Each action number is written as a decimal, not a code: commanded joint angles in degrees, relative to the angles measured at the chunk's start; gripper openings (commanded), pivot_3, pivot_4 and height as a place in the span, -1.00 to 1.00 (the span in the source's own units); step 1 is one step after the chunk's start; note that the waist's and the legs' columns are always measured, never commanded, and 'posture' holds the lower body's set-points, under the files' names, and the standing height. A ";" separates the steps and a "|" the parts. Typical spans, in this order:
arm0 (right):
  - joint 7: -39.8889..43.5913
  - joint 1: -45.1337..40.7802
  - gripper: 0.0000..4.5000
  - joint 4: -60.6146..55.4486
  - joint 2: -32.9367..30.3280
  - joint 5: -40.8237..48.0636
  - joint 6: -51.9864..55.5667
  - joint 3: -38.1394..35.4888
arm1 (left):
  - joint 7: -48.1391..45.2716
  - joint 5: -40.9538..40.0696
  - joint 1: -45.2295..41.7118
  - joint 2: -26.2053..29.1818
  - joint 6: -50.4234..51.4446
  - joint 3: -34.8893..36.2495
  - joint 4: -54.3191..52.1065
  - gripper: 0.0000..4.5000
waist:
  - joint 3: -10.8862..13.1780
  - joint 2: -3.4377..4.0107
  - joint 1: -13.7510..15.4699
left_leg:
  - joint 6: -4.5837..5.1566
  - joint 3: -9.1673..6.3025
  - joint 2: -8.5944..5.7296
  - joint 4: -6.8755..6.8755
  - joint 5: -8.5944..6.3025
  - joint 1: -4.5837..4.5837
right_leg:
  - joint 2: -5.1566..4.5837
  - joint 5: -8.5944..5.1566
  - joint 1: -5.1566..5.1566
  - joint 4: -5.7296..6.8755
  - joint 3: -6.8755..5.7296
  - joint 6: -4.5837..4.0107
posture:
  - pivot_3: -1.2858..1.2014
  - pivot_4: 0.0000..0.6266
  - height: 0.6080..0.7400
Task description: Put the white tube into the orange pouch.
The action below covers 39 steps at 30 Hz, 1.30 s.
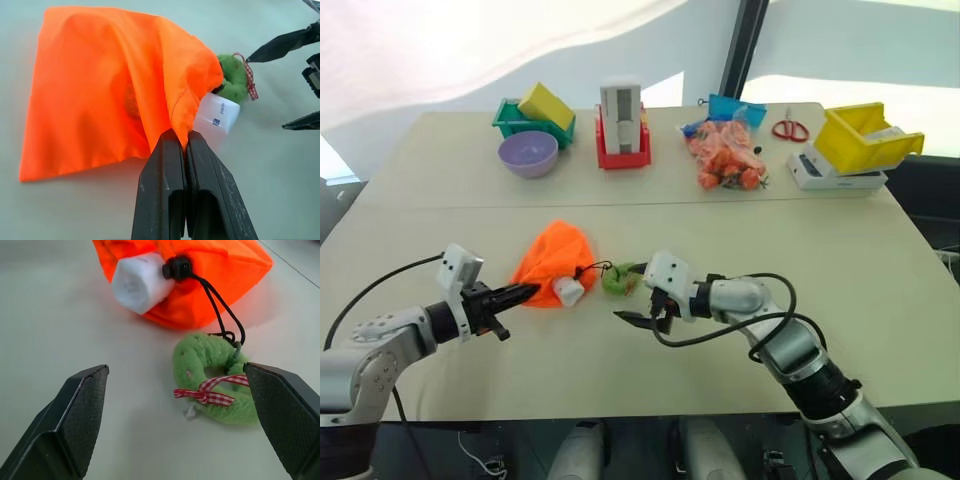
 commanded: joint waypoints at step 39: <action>-1.95 11.38 -1.00 -18.99 -2.27 26.74 11.45 -27.17 | -12.84 6.22 -20.43 2.68 -7.02 -12.75 5.82 0.98 | 0.02 -0.06 0.45 | 0.02 0.45 -0.09 0.07 -0.01 -0.02 | -0.19 -0.01 0.03 -0.04 0.14 0.05 | 0.03 -0.52 1.00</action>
